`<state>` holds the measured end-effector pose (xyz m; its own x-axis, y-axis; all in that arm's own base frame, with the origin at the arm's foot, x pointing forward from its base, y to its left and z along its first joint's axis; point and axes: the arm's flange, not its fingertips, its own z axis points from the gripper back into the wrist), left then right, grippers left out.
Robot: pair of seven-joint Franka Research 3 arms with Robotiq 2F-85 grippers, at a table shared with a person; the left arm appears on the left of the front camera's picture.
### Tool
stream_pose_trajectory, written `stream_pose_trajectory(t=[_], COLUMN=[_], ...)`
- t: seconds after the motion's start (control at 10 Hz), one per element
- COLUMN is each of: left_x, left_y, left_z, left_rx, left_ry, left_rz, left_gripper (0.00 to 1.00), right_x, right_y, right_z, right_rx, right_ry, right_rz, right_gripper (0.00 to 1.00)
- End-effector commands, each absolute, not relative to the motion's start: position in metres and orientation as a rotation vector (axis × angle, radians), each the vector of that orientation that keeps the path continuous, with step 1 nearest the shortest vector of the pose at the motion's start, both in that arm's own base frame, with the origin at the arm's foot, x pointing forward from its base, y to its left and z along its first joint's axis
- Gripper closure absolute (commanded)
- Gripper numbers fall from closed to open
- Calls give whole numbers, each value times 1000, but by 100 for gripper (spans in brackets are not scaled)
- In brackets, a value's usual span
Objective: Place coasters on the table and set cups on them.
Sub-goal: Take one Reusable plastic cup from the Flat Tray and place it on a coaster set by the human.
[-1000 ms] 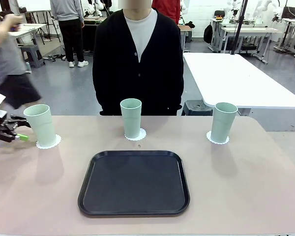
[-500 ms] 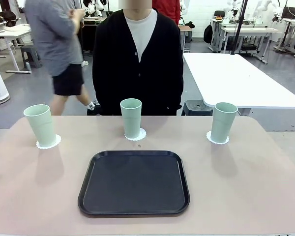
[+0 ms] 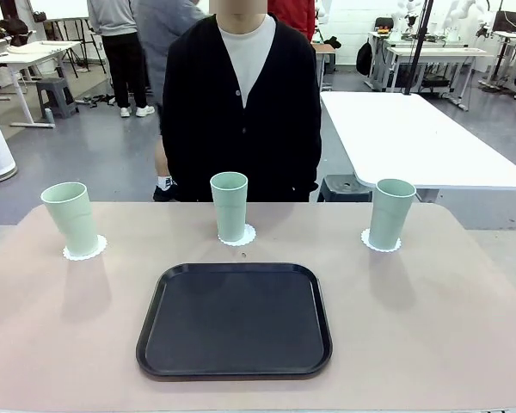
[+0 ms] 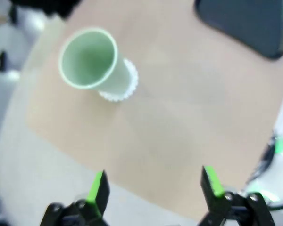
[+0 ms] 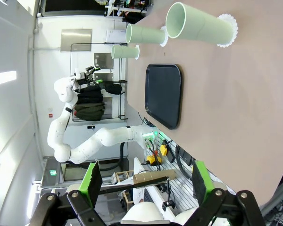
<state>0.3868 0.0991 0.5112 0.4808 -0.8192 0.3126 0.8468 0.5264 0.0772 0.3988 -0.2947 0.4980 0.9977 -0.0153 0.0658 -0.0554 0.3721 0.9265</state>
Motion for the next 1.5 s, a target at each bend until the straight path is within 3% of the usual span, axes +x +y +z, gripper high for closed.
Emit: stream_pose_trajectory(t=[0.0, 0.2, 0.3, 0.9, 1.0, 1.1, 1.4], left_x=[391, 388, 390, 390, 397, 373, 350], left_y=[71, 57, 69, 70, 72, 91, 168], left_z=[512, 508, 512, 510, 539, 540, 527], left_rx=[-102, -167, -82, -99, -180, -344, -895], left_ry=[-233, -291, -252, -247, -232, -253, -105], left_rz=[-878, -851, -877, -864, -636, -319, -97], left_gripper=[0, 0, 0, 0, 0, 0, 0], right_x=[399, 399, 399, 399, 399, 399, 399], right_y=[-294, -294, -294, -294, -294, -294, -294], right_z=[500, 500, 500, 500, 500, 500, 500], right_rx=[1199, 1199, 1199, 1199, 1199, 1199, 1199], right_ry=[-67, -67, -67, -67, -67, -67, -67], right_rz=[23, 23, 23, 23, 23, 23, 23], right_gripper=[0, 0, 0, 0, 0, 0, 0])
